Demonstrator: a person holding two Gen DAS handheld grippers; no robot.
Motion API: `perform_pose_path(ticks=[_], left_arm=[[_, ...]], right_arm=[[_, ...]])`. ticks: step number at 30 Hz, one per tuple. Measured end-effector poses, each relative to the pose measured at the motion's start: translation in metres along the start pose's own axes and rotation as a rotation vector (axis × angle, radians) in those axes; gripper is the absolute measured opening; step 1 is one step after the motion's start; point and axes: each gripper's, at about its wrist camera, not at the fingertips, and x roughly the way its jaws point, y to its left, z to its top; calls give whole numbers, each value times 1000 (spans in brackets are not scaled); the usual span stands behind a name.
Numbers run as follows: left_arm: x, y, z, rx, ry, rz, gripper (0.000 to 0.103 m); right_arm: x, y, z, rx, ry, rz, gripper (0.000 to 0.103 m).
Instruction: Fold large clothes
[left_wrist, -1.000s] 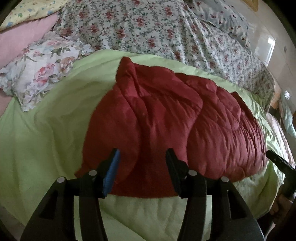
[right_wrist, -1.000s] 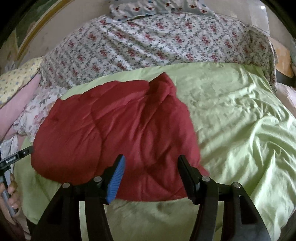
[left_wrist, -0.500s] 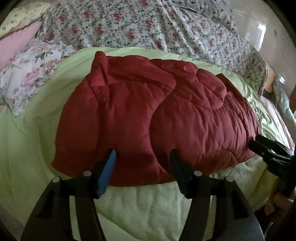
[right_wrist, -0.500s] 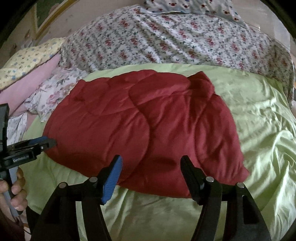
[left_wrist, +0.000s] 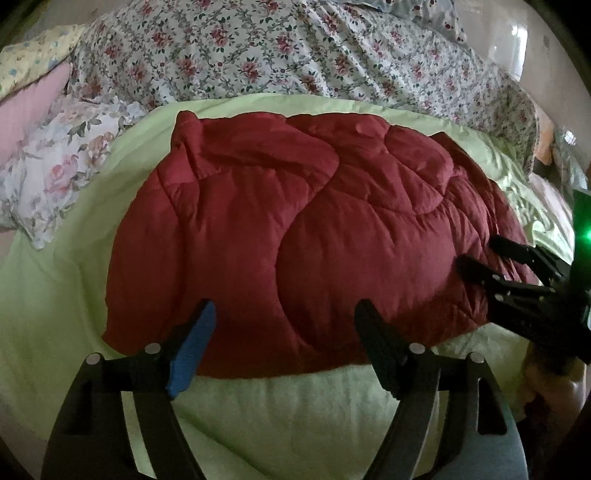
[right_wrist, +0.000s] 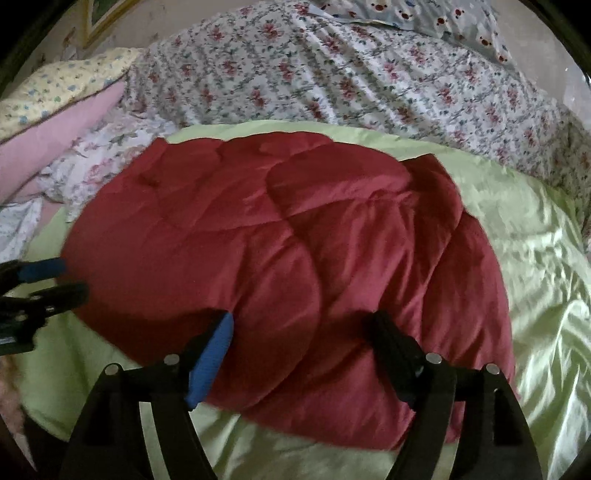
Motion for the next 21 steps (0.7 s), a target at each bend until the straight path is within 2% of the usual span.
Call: perform_pose_path(ticks=[5,12,21], left_arm=[[18,-2,16,-4,-7,44,80],[64,5,24,-70,28,42,102],[69,3,22,-80,-19,67,103]], right_arm=[[12,-21,0,65,-6,16,79],[13,-29,-10,78,-32,0,79],[8,-35,-16,112,-50,-2,79]])
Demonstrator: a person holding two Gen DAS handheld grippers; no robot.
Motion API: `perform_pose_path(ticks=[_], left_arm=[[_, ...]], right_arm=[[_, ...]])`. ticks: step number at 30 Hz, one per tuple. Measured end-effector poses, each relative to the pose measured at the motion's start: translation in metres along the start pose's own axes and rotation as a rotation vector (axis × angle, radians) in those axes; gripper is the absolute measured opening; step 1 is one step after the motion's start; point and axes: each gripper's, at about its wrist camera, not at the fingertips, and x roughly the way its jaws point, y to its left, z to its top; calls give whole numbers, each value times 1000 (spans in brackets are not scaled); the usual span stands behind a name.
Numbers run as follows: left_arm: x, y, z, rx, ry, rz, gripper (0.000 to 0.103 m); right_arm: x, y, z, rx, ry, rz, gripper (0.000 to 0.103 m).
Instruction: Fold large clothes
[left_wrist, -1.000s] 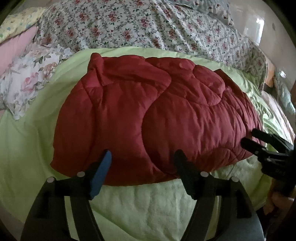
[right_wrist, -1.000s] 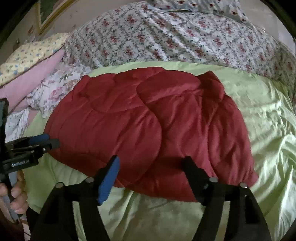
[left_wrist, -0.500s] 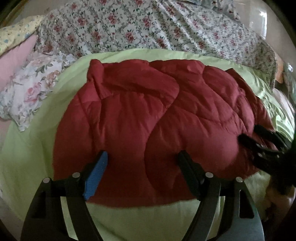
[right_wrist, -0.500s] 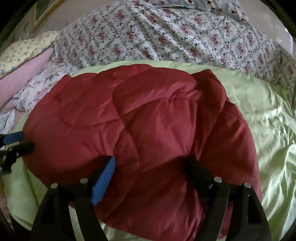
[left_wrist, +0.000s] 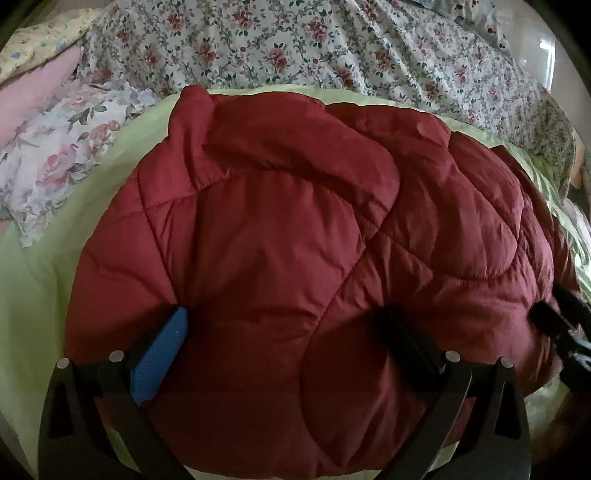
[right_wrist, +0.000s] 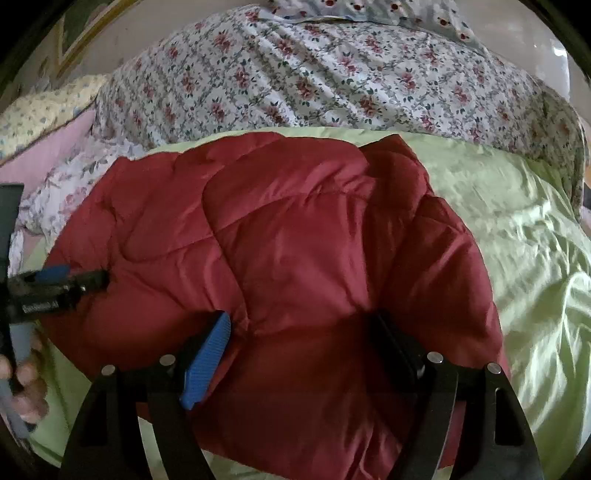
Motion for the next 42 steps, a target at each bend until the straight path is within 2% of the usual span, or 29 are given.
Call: perform_pose_path(ticks=[4,6,9,11,14,18,23,29,36,42], left_arm=[[0,3,1,0,-4,-11,103],[-1,4,1,-4,-8,-17,103],[-1,3,0,-4,-13,-16,103],[-1,3,0,-4,-16,-17,103],[-1,3,-2,-1,-23,-18,103],[-2,1,-3,5,-32,-7,103],[-2,0,-4,5,-37,1,103],[-8,1,-1,-13,-15,-8,103],[-22,0,29,-5,-37,12,103],[-4,-9,63,38,-13,38,103]], right_arm=[[-13,-2,4,42,-25,11,79],[-20,-1,12,60,-28,42,80],[-20,8,25,20,-17,76,81],[-8,13,31,-8,24,95,81],[22,17,39,-70,105,71,82],[46,1,51,-30,132,89,84],[51,-14,50,37,95,102,83],[47,-11,49,36,65,75,83],[38,-12,48,51,30,76,83],[17,-6,50,30,-51,32,84]])
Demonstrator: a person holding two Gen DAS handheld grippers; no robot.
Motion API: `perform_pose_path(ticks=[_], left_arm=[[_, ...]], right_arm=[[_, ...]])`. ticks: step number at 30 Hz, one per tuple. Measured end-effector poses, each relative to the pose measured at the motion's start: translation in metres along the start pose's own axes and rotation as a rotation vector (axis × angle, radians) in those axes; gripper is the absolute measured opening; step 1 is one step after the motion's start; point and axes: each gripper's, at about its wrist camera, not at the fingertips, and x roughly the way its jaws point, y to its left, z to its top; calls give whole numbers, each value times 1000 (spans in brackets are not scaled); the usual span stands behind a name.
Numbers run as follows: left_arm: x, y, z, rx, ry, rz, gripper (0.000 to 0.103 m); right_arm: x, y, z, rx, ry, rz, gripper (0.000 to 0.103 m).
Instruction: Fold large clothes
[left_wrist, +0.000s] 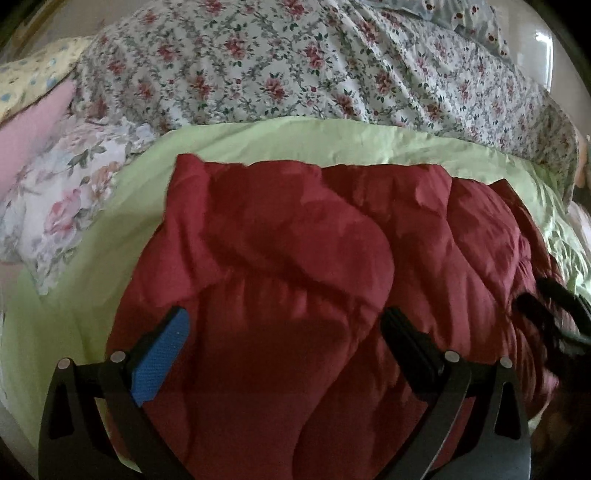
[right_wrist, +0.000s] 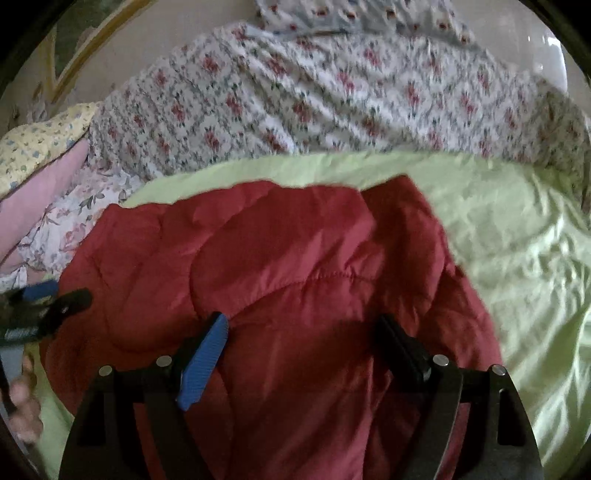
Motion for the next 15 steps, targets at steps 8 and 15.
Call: perform_pose_path(ticks=[8,15], left_arm=[[35,14,-2,-75,49,-71,103],[40,14,-1,-94,49,-88,103]], right_arm=[[28,-10,10,24,75,1,85],[38,-16,6,41,78,-43,85]])
